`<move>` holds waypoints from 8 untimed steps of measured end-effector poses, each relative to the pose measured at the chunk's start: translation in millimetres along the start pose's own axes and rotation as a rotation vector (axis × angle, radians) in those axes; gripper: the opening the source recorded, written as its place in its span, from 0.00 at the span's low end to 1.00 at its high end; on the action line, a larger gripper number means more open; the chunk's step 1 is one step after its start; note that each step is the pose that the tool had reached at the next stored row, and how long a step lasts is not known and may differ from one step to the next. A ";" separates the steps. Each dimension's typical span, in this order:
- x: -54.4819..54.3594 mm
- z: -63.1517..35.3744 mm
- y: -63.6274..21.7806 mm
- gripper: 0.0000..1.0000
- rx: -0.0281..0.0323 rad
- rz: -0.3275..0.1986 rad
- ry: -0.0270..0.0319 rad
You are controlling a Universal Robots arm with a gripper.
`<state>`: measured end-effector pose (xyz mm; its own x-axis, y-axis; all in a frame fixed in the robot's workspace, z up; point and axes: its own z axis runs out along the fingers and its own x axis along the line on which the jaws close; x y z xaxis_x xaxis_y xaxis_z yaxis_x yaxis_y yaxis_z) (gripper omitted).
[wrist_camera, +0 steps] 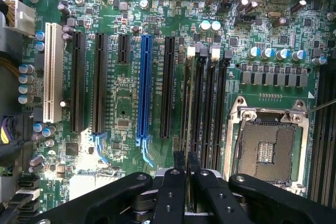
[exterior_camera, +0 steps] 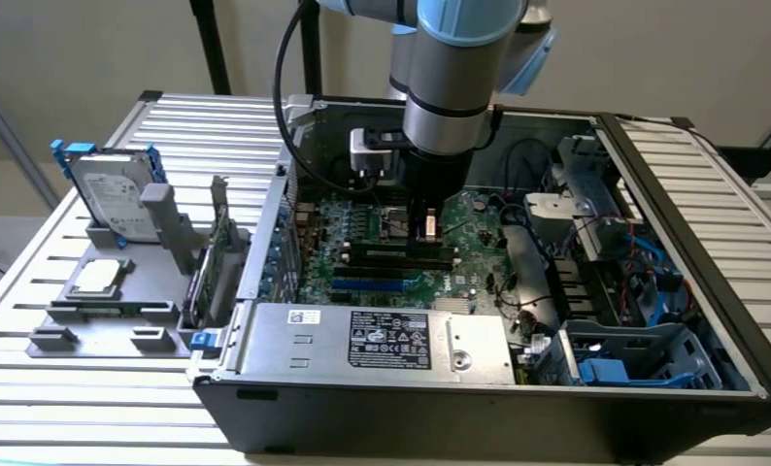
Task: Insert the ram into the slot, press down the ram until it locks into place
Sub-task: 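Insert the ram into the slot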
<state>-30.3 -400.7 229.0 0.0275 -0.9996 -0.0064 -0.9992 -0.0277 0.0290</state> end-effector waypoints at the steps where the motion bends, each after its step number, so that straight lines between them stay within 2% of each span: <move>1: 0.0 0.0 0.0 0.13 0.0000 0.001 -0.0001; 8: 0.0 0.0 0.0 0.13 0.0000 0.005 -0.0002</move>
<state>-30.3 -400.7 229.0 0.0226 -0.9997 -0.0064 -0.9993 -0.0228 0.0290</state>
